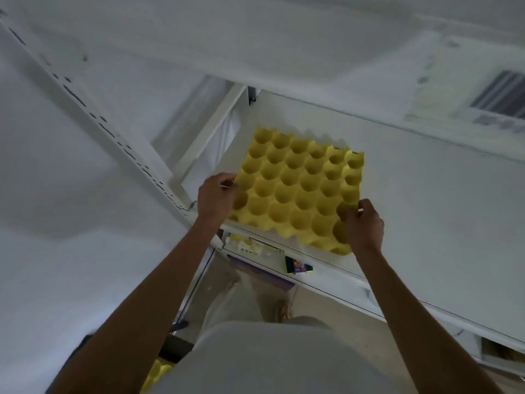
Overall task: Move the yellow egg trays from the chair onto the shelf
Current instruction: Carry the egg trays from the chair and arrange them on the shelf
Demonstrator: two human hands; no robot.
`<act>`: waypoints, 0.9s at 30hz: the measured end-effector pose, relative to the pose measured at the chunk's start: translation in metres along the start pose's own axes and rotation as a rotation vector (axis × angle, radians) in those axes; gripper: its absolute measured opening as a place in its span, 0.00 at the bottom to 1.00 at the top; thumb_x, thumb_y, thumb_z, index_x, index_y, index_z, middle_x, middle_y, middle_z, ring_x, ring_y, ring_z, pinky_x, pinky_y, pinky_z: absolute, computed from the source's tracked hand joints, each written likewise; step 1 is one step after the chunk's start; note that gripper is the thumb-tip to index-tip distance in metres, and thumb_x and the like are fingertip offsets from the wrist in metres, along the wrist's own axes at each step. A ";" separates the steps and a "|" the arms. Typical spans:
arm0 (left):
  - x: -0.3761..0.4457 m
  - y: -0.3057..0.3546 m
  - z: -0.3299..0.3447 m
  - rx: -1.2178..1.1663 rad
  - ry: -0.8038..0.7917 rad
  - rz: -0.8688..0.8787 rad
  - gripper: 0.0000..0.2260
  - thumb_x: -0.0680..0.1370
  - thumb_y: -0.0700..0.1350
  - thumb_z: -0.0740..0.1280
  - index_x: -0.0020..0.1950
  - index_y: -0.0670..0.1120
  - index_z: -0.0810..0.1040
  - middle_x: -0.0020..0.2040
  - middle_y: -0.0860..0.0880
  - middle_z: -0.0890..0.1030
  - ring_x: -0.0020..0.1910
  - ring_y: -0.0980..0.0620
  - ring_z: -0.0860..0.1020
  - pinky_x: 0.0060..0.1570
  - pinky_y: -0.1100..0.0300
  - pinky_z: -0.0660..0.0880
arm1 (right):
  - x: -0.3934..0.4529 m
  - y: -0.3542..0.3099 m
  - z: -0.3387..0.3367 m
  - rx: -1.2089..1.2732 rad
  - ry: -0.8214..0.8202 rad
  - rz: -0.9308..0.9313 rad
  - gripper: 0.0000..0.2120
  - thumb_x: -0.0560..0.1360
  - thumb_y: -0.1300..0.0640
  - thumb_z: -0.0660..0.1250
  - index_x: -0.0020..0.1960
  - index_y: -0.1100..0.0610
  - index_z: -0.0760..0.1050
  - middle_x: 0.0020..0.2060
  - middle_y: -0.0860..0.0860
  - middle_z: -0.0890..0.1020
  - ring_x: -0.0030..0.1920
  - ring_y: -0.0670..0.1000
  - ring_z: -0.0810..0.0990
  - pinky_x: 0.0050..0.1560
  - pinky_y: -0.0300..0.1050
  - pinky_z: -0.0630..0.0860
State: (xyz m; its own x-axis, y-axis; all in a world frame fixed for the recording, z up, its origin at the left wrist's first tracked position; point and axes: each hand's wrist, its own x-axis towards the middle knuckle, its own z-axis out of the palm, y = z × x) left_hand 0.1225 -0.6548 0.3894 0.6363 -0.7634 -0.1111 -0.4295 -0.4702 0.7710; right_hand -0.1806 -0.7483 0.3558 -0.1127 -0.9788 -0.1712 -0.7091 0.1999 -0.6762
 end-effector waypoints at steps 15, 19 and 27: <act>0.090 -0.009 -0.009 -0.058 -0.196 0.078 0.04 0.74 0.44 0.66 0.44 0.43 0.76 0.40 0.47 0.79 0.40 0.44 0.79 0.37 0.54 0.74 | 0.042 -0.086 0.078 -0.146 0.004 0.142 0.13 0.80 0.56 0.58 0.62 0.54 0.73 0.55 0.58 0.82 0.54 0.63 0.81 0.50 0.55 0.80; 0.092 -0.019 -0.002 0.100 -0.221 0.089 0.28 0.77 0.48 0.68 0.75 0.41 0.68 0.70 0.40 0.73 0.70 0.39 0.70 0.68 0.40 0.70 | 0.042 -0.087 0.082 -0.158 0.006 0.148 0.12 0.80 0.55 0.58 0.62 0.54 0.73 0.52 0.56 0.81 0.50 0.61 0.79 0.45 0.51 0.74; 0.057 -0.023 0.007 0.455 -0.105 0.269 0.38 0.82 0.63 0.59 0.83 0.40 0.57 0.83 0.38 0.56 0.82 0.37 0.57 0.80 0.42 0.54 | 0.055 -0.069 0.056 -0.069 -0.153 0.083 0.20 0.76 0.46 0.65 0.65 0.53 0.72 0.53 0.54 0.82 0.48 0.58 0.83 0.50 0.58 0.84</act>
State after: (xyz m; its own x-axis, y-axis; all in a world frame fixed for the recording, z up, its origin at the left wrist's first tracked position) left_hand 0.1646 -0.6905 0.3608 0.4083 -0.9124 -0.0273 -0.8173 -0.3787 0.4342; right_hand -0.0987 -0.8135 0.3525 -0.0699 -0.9396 -0.3349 -0.7483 0.2714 -0.6052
